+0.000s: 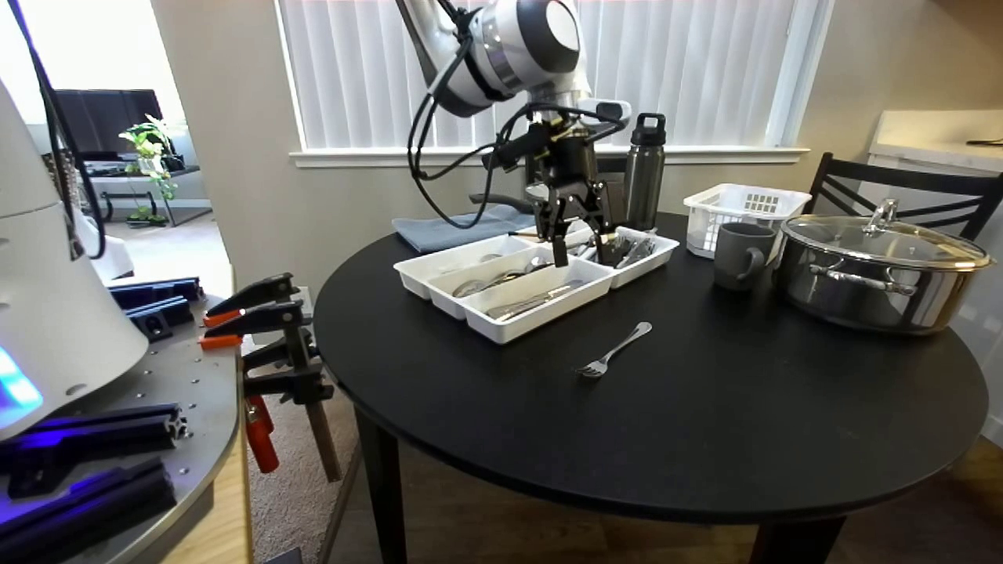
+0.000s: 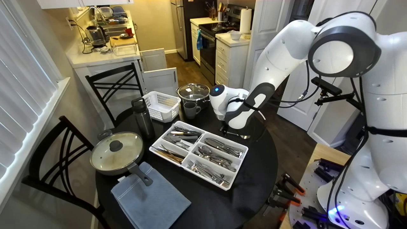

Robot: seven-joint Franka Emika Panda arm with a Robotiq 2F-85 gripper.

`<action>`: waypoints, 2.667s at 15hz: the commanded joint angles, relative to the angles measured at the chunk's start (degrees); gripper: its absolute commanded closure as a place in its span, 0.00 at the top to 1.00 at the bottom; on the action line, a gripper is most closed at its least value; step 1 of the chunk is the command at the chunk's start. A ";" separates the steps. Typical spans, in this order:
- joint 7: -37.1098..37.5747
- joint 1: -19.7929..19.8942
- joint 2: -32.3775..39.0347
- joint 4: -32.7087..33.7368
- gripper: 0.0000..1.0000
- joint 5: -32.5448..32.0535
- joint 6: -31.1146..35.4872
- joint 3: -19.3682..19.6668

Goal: Remove one fork, spoon and knife from the rack

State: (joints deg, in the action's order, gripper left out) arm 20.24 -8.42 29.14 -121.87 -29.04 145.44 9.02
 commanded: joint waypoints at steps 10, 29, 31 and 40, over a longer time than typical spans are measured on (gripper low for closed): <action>-14.94 2.60 -7.59 -7.40 1.00 30.36 -6.97 -16.08; -11.47 2.28 9.07 11.48 0.70 32.07 -7.88 -11.96; -10.97 2.20 9.91 12.33 0.61 32.06 -7.71 -11.79; -10.13 2.34 11.12 13.27 0.50 31.95 -7.29 -11.06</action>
State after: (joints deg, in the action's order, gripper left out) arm 9.29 -6.11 40.16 -109.13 1.92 138.71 -2.34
